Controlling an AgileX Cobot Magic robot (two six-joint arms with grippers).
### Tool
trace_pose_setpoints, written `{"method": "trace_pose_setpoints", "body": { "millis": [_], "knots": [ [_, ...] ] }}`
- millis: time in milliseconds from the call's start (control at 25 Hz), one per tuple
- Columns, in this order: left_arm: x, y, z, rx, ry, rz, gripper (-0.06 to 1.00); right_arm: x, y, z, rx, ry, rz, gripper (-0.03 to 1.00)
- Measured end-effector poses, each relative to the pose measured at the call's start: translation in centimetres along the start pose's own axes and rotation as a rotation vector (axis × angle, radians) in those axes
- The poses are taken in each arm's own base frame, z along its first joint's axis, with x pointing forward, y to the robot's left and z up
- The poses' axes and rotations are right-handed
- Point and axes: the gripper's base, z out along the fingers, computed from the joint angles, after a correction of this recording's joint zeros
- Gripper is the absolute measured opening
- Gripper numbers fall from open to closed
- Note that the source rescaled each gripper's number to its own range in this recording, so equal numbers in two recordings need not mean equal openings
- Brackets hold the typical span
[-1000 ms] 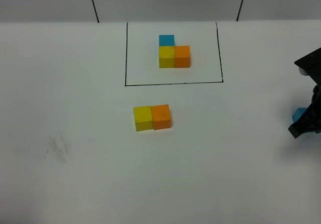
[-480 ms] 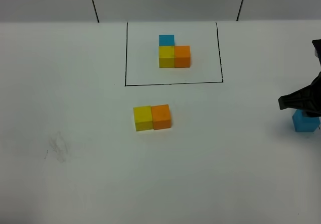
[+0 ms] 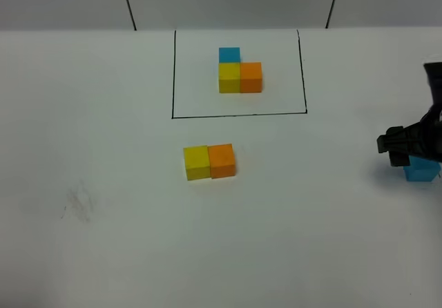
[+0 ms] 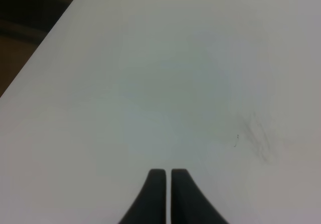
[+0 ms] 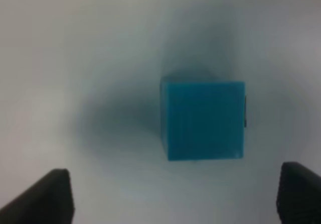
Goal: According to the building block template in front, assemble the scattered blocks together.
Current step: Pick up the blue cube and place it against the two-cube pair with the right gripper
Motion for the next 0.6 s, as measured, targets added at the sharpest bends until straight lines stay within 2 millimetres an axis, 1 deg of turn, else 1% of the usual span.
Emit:
{"method": "trace_pose_setpoints", "body": {
  "millis": [80,240,600],
  "knots": [
    [0.0,0.0,0.0,0.000,0.000,0.000,0.01,-0.1,0.0,0.9,0.007,0.010,-0.005,0.91],
    [0.0,0.0,0.0,0.000,0.000,0.000,0.01,-0.5,-1.0,2.4,0.013,-0.004,0.022,0.90],
    [0.0,0.0,0.0,0.000,0.000,0.000,0.01,-0.8,-2.2,4.3,0.016,-0.009,0.023,0.90]
  ]
}}
